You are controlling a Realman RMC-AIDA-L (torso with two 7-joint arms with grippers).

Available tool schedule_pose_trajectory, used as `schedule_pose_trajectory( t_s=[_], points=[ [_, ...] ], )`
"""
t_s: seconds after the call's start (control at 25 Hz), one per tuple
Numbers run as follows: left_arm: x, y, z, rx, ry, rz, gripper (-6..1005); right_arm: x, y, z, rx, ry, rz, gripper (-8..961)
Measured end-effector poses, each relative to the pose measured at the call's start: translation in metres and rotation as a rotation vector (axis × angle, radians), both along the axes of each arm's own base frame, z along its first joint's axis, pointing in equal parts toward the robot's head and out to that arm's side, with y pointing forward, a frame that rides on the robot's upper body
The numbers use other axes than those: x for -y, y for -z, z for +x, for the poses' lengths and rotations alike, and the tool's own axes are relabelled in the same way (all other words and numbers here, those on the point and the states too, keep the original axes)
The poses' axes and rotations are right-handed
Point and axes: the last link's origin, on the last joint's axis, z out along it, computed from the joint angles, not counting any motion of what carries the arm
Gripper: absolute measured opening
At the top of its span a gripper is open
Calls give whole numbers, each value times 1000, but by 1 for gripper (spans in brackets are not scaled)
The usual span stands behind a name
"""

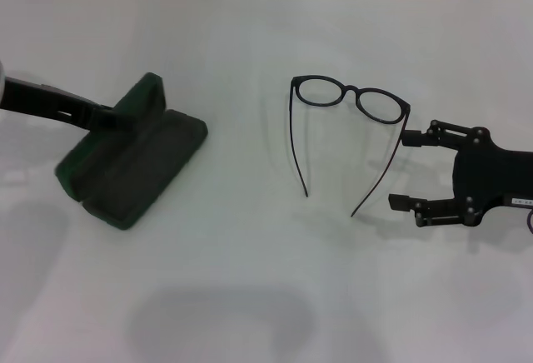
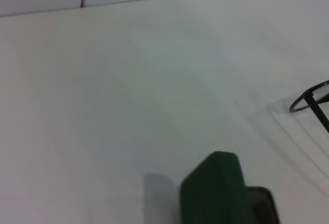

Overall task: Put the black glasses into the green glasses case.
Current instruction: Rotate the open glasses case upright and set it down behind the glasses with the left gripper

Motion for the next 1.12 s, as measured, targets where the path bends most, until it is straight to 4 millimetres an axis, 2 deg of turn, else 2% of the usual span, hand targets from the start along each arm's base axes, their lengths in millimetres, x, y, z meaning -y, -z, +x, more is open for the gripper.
schedule_pose_trajectory(
  t_s=[0.28,0.44,0.48,0.6,0.64,0.8,0.96,1.12],
  points=[
    [-8,-2,9,-17,52,0,334,3,1,2,1,-2,3,885],
    [-17,-4,19,-41,140,2,231,7,3,4,-3,-6,4,885],
    [-29,-2,34,-93,289,3,205,8,3,5,-4,-5,5,885],
    [-35,2,42,-121,377,-10,206,11,5,7,-8,0,6,885],
    [-45,15,57,-170,561,-53,206,12,5,7,-9,2,6,885],
    [-53,34,78,-203,762,-132,205,15,7,9,-15,10,5,885],
    [-60,54,98,-259,868,-247,215,19,7,12,-25,29,11,885],
    [-64,75,109,-320,917,-312,229,20,7,13,-30,36,14,885]
  ],
)
